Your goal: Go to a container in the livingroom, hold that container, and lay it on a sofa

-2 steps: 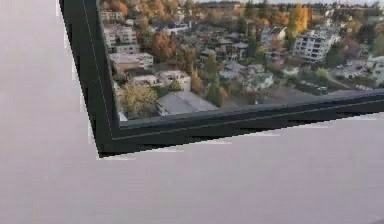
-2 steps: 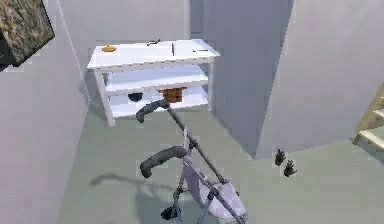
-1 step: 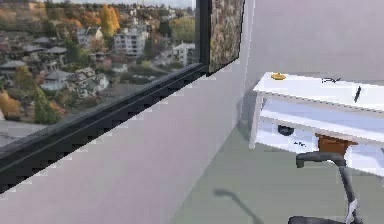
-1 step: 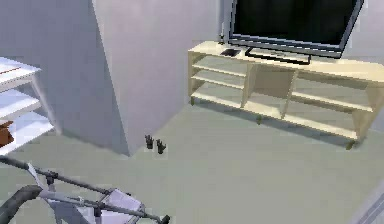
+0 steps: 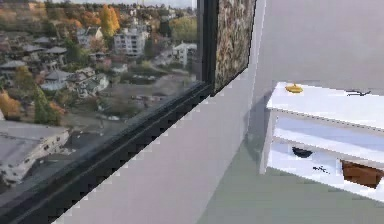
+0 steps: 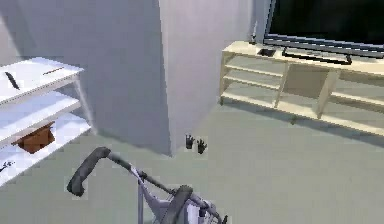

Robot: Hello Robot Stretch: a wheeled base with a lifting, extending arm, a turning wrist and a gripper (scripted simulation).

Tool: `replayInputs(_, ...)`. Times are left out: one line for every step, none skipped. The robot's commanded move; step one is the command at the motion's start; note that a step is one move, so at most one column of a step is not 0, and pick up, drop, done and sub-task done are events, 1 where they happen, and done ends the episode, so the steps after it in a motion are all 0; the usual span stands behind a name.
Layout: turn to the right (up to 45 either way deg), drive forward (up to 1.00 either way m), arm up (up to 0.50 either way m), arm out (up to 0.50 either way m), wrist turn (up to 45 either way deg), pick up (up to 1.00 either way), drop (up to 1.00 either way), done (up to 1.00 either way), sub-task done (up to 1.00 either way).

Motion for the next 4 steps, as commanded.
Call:
replayInputs(27.0,0.00,0.00,0.00,0.0,0.00,0.00,0.00,0.00)
replayInputs(0.0,0.55,0.00,0.00,0.0,0.00,0.00,0.00,0.00)
replayInputs(36.0,0.00,0.00,0.00,0.0,0.00,0.00,0.00,0.00)
replayInputs(0.0,1.00,0.00,0.00,0.0,0.00,0.00,0.00,0.00)
